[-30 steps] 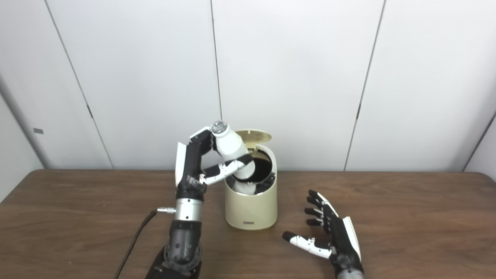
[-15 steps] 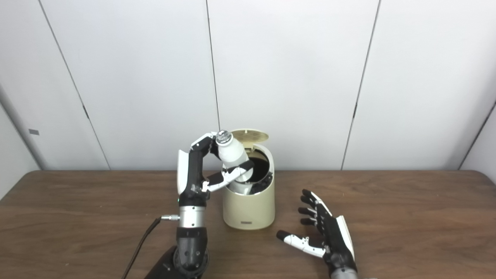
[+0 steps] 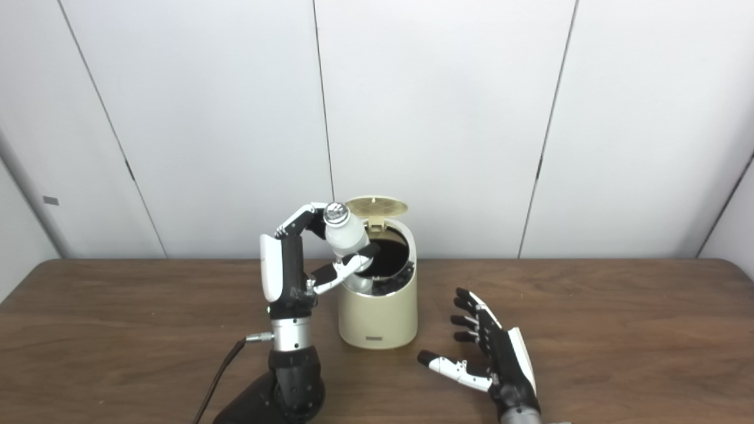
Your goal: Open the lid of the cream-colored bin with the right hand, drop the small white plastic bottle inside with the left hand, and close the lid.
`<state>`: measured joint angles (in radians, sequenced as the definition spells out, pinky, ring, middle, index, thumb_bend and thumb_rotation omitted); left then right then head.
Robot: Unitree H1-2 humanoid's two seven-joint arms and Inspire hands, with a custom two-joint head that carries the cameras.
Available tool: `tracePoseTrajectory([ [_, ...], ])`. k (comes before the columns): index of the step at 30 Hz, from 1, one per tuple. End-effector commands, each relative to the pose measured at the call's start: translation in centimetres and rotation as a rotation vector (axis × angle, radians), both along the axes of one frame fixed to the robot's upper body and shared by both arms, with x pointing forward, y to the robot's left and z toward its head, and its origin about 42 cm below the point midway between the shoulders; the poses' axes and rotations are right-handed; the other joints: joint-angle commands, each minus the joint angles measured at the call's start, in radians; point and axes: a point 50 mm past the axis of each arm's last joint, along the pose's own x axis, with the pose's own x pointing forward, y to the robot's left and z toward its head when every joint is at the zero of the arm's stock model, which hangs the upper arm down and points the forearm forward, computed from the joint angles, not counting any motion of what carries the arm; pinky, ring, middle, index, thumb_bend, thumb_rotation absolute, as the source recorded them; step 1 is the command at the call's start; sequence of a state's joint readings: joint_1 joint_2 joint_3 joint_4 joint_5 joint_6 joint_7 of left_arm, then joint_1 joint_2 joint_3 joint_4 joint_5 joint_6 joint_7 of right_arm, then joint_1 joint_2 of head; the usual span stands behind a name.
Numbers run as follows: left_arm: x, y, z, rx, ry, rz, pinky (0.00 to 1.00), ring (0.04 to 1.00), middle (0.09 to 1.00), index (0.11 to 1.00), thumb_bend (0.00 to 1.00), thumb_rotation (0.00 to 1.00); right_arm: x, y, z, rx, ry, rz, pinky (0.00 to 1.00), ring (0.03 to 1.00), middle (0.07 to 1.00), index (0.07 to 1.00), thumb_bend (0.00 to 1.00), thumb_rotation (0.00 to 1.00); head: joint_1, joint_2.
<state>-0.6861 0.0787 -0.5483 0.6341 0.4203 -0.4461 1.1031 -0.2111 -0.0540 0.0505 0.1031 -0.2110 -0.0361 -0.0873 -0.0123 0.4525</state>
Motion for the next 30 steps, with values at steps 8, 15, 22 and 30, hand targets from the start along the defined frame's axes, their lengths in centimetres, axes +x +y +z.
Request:
tracePoseTrajectory([
  [8, 1.0, -0.9, 1.9, -0.044, -0.067, 0.001, 0.32, 0.391, 0.463, 0.528, 0.50, 0.00, 0.3, 0.7, 1.8, 0.004, -0.073, 0.022, 0.68, 0.778, 0.863, 0.871, 0.76, 0.24, -0.004, 0.005],
  [15, 1.0, -1.7, 1.4, -0.050, -0.062, 0.007, 0.25, 0.353, 0.461, 0.538, 0.50, 0.00, 0.2, 0.8, 1.8, 0.020, -0.061, 0.019, 0.68, 0.781, 0.863, 0.872, 0.76, 0.24, -0.005, 0.010],
  [22, 0.9, -2.3, 0.8, -0.051, -0.019, -0.015, 0.22, 0.342, 0.453, 0.536, 0.50, 0.00, 0.1, 0.8, 2.0, 0.022, -0.067, 0.019, 0.68, 0.782, 0.865, 0.873, 0.77, 0.27, -0.007, 0.013],
  [30, 0.9, -2.7, -0.1, -0.005, 0.021, -0.036, 0.26, 0.323, 0.423, 0.514, 0.52, 0.00, 0.1, 0.8, 2.0, 0.025, -0.064, 0.013, 0.68, 0.784, 0.864, 0.873, 0.76, 0.26, -0.006, 0.014],
])
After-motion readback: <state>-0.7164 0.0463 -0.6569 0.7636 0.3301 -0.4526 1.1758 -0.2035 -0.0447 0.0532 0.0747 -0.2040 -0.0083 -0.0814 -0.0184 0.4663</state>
